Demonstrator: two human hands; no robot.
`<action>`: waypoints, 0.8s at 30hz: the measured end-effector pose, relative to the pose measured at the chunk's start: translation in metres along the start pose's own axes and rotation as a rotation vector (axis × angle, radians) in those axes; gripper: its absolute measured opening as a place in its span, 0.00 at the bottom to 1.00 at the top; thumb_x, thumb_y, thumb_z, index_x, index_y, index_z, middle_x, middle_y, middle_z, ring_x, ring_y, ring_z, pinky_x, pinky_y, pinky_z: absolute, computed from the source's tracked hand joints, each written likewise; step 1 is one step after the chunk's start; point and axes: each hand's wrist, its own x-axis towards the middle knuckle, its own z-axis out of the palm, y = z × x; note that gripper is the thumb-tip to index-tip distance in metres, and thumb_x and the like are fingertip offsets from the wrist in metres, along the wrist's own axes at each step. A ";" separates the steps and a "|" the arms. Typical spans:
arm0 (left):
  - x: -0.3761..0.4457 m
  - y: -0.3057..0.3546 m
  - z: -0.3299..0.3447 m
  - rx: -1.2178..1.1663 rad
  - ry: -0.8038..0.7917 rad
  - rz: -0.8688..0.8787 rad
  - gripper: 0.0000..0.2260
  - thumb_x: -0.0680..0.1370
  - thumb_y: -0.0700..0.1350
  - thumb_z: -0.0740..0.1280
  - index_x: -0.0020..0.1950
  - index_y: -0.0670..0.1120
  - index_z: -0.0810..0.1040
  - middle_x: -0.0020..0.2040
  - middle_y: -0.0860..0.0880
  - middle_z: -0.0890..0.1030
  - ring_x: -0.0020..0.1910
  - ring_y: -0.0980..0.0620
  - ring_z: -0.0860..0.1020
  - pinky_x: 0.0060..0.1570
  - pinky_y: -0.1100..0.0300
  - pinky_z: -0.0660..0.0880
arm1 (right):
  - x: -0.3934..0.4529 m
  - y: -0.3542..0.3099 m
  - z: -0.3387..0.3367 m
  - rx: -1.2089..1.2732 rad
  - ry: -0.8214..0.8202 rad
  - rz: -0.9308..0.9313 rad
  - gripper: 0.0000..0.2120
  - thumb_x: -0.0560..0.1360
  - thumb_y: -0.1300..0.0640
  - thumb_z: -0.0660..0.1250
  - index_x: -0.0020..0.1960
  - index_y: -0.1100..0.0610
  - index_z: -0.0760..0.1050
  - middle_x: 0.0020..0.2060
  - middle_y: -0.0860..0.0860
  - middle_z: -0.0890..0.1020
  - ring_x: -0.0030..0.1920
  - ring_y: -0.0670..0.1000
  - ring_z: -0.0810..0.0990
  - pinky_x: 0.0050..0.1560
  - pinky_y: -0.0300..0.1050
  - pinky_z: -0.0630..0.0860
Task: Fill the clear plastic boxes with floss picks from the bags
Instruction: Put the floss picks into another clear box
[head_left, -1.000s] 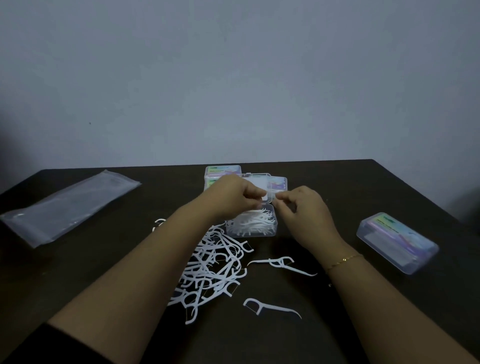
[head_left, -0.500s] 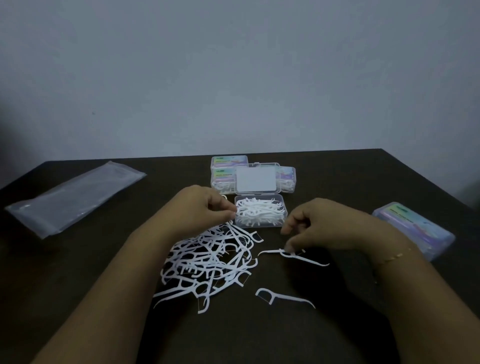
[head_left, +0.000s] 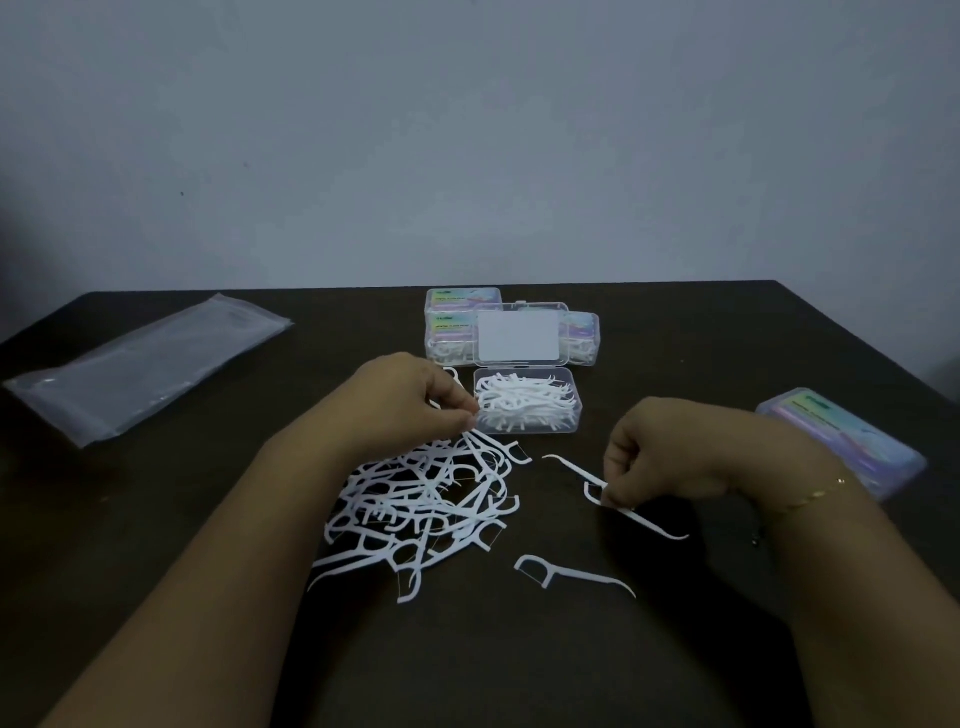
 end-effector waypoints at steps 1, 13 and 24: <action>0.000 0.000 0.000 -0.001 0.013 0.003 0.06 0.75 0.50 0.70 0.51 0.55 0.83 0.43 0.61 0.79 0.44 0.63 0.77 0.42 0.67 0.72 | 0.000 0.000 0.000 0.009 0.004 -0.008 0.06 0.72 0.54 0.71 0.47 0.55 0.81 0.44 0.49 0.82 0.46 0.46 0.79 0.46 0.38 0.74; 0.011 -0.001 0.019 0.131 0.169 0.080 0.14 0.78 0.52 0.64 0.63 0.54 0.78 0.50 0.57 0.69 0.48 0.57 0.71 0.51 0.61 0.71 | 0.018 -0.009 0.006 0.695 0.635 -0.207 0.02 0.72 0.58 0.71 0.41 0.54 0.79 0.37 0.49 0.81 0.34 0.44 0.77 0.29 0.31 0.73; 0.015 -0.003 0.024 0.124 0.218 0.049 0.18 0.80 0.51 0.60 0.71 0.54 0.70 0.51 0.57 0.65 0.50 0.59 0.68 0.50 0.62 0.68 | 0.060 -0.028 0.035 0.329 1.086 -0.377 0.05 0.74 0.59 0.69 0.48 0.56 0.82 0.40 0.38 0.74 0.47 0.43 0.72 0.49 0.39 0.70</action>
